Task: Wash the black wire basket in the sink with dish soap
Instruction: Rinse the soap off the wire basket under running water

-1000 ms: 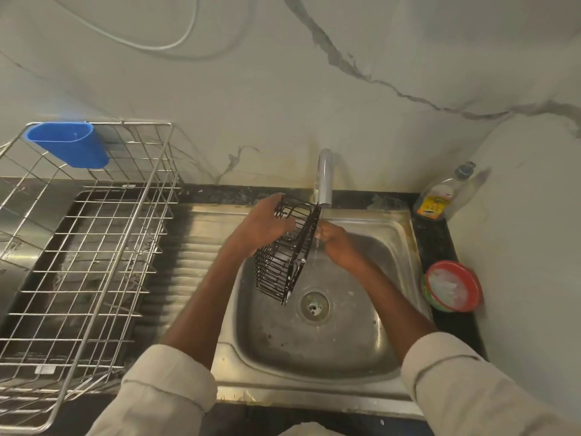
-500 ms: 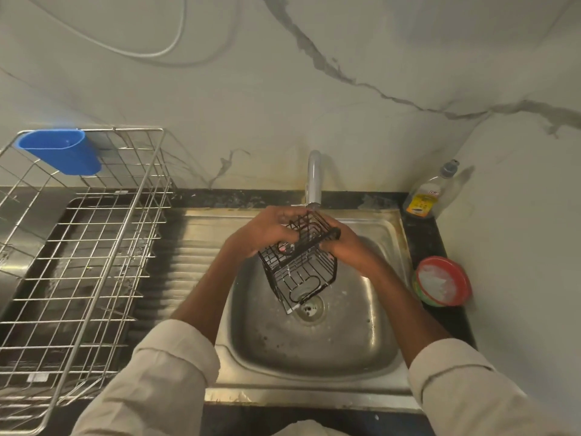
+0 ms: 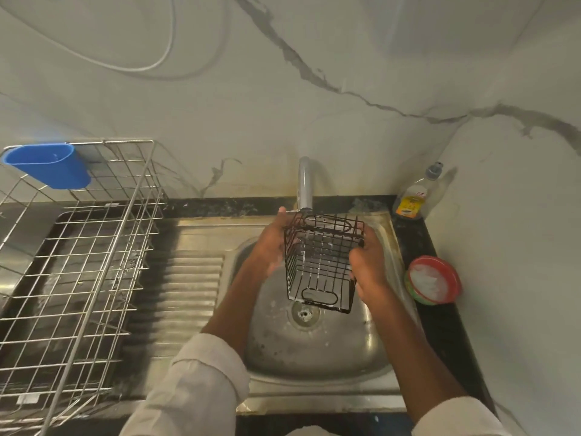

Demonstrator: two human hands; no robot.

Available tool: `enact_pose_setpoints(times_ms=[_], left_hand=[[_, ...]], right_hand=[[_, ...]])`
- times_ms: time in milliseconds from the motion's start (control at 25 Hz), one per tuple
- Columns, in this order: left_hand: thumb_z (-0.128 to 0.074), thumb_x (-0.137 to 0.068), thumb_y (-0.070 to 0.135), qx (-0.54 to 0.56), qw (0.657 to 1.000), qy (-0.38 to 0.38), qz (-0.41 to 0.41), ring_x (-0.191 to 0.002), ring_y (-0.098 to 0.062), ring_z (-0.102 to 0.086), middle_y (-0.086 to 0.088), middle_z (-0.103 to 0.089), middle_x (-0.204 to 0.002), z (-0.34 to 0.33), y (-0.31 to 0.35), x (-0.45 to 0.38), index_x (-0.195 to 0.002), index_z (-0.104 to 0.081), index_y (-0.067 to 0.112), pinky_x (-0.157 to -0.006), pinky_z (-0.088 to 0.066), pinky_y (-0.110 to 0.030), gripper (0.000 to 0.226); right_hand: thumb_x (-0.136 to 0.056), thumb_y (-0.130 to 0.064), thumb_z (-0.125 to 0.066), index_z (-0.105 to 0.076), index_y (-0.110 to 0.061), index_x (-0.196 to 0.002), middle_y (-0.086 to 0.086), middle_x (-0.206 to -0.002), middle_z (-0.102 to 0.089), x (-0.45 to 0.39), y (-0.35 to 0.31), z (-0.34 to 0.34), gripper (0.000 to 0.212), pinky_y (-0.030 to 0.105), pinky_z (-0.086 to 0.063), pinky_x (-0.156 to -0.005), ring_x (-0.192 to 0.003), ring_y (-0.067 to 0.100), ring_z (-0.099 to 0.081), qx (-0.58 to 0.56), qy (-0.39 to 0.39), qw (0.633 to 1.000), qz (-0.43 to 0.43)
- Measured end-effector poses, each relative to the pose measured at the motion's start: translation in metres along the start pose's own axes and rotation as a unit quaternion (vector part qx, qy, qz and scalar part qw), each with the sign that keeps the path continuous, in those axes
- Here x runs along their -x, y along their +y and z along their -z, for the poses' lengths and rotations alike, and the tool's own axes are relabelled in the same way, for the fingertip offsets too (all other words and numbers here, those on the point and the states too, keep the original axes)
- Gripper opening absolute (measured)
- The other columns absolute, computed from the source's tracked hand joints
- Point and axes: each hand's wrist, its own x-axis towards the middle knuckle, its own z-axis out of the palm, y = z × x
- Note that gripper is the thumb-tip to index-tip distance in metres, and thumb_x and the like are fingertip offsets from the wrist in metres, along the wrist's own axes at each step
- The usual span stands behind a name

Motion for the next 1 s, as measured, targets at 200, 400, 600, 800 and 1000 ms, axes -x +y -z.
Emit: enact_pose_setpoints(times_ms=[200,400,600,800,1000], left_hand=[[-0.045,-0.106,0.065,0.117,0.989,0.073,0.047,-0.114,-0.030,-0.075,-0.014,-0.079,-0.121,-0.024,-0.017,-0.026,-0.130,-0.072,0.009,-0.089,-0.061,-0.038,0.067],[-0.022,-0.114,0.055,0.107,0.993,0.018,0.036,-0.117,-0.030,-0.074,-0.019,-0.078,-0.118,-0.047,-0.002,-0.041,-0.126,-0.072,0.004,-0.114,-0.049,-0.047,0.072],[-0.037,-0.112,0.045,0.054,0.997,-0.042,0.035,-0.129,-0.034,-0.067,-0.018,-0.074,-0.131,-0.044,-0.017,-0.037,-0.138,-0.064,0.008,-0.116,-0.047,-0.049,0.052],[-0.033,-0.112,0.052,0.101,0.993,-0.043,0.030,-0.132,-0.038,-0.064,-0.018,-0.073,-0.132,-0.029,-0.041,-0.034,-0.142,-0.060,0.006,-0.115,-0.046,-0.051,0.061],[-0.032,-0.113,0.050,0.126,0.992,-0.011,0.024,-0.127,-0.036,-0.066,-0.020,-0.074,-0.127,-0.024,-0.032,-0.030,-0.136,-0.064,0.003,-0.113,-0.046,-0.049,0.062]], right_hand=[[-0.068,-0.010,-0.082,-0.047,-0.039,-0.141,-0.007,-0.126,-0.061,0.002,-0.008,0.034,0.085,0.050,-0.056,-0.091,-0.110,0.018,-0.062,0.078,-0.072,0.993,-0.059],[-0.051,-0.037,-0.086,-0.040,-0.035,-0.150,0.002,-0.146,-0.049,0.007,-0.013,0.040,0.109,0.052,-0.058,-0.096,-0.124,0.025,-0.059,0.164,0.010,0.986,-0.015],[-0.065,-0.058,-0.085,-0.037,-0.027,-0.154,0.006,-0.150,-0.043,0.008,-0.018,0.047,0.106,0.047,-0.051,-0.103,-0.132,0.029,-0.053,0.259,0.054,0.964,0.008],[-0.064,-0.083,-0.072,-0.035,-0.027,-0.154,0.008,-0.153,-0.044,0.017,-0.025,0.043,0.113,0.050,-0.048,-0.106,-0.136,0.031,-0.050,0.333,0.023,0.942,0.020],[-0.069,-0.075,-0.077,-0.035,-0.019,-0.155,0.010,-0.154,-0.042,0.030,-0.030,0.031,0.111,0.046,-0.048,-0.103,-0.136,0.029,-0.049,0.353,0.028,0.935,0.033]])
